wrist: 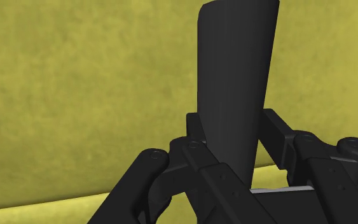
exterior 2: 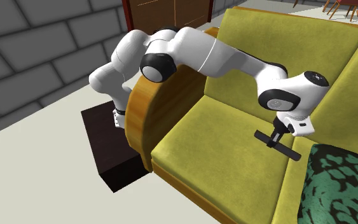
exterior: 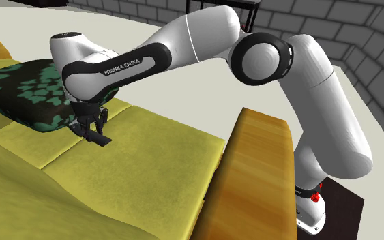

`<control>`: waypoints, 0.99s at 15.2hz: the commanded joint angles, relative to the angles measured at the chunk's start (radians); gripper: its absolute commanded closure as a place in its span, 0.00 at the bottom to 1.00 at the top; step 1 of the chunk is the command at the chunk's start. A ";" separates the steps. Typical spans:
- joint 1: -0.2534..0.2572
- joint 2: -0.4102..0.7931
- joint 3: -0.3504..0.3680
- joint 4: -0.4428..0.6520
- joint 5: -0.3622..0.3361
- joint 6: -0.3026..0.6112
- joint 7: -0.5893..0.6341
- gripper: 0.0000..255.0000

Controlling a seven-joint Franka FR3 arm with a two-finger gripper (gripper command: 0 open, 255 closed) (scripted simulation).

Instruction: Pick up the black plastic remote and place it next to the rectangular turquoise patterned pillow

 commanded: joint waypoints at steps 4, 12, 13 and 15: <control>0.004 0.032 -0.007 -0.013 -0.008 0.045 0.003 1.00; 0.004 0.038 -0.008 -0.016 -0.009 0.054 0.003 1.00; 0.004 0.038 -0.008 -0.016 -0.009 0.054 0.003 1.00; 0.004 0.039 -0.008 -0.015 -0.009 0.054 0.003 0.00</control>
